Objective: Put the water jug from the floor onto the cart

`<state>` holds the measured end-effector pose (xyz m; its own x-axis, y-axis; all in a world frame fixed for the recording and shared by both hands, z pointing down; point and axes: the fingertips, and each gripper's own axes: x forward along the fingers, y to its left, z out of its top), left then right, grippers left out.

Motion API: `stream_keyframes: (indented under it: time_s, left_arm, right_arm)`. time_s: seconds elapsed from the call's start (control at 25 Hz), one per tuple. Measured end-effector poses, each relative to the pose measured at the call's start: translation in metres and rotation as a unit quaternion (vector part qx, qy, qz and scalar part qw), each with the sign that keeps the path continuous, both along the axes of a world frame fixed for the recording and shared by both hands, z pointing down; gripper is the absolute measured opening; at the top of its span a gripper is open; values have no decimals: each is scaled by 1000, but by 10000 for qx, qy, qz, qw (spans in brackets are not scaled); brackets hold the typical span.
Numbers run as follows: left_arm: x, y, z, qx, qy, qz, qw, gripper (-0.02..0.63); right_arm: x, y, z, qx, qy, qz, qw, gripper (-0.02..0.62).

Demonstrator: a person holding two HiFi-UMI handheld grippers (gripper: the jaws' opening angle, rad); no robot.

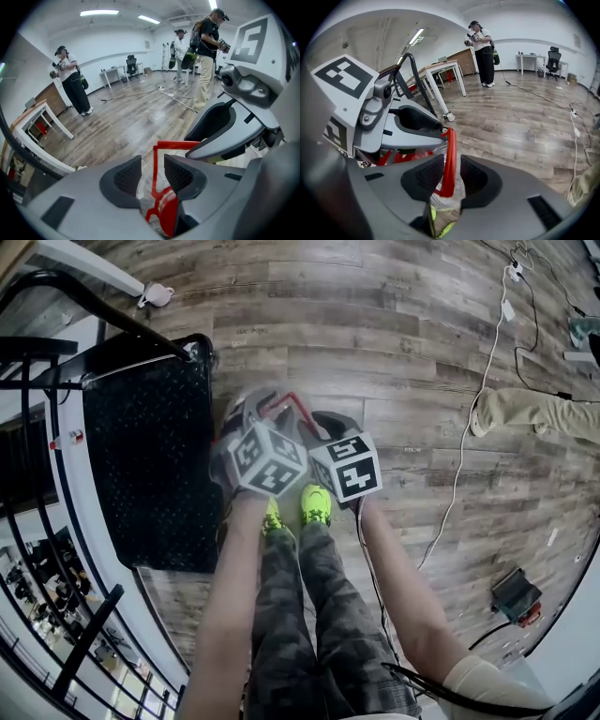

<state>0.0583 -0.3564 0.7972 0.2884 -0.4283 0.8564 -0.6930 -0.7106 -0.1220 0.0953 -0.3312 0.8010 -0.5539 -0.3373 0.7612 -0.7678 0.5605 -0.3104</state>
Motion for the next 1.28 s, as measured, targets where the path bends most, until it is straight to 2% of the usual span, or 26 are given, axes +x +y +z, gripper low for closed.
stream_keyframes:
  time_s: [0.32,0.48,0.56,0.6,0.84,1.04,1.28]
  left_arm:
    - [1,-10,24,-263,-55,59,9996,127]
    - [-3,-17,18,-5,-47,60,10000,123]
    - [-2,-18,15,119,-16,119,9999,56]
    - [-2,-18,14,175,2,129,9998,48]
    - [-4,-15,4,408,328,-159,9985,38]
    - [-4,-8,-6,596,394,-239,9972,37]
    - [-9,-6,-35,1043,545,-504,9918,37]
  right_arm:
    - [-4,-14,11,20,2,-71,10000,99]
    - [-10,-16,9,76,-61,-153,9998,72]
    - [-13,-15,6,115,-61,-208,9997,69]
    - [-15,-15,5,140,-58,-241,9996,69]
    - [-17,-10,-5,312,-197,-395,9985,66]
    - [-18,0,-13,347,-374,-362,9980,66]
    - [-19,6,-37,547,-446,-300,9971,67]
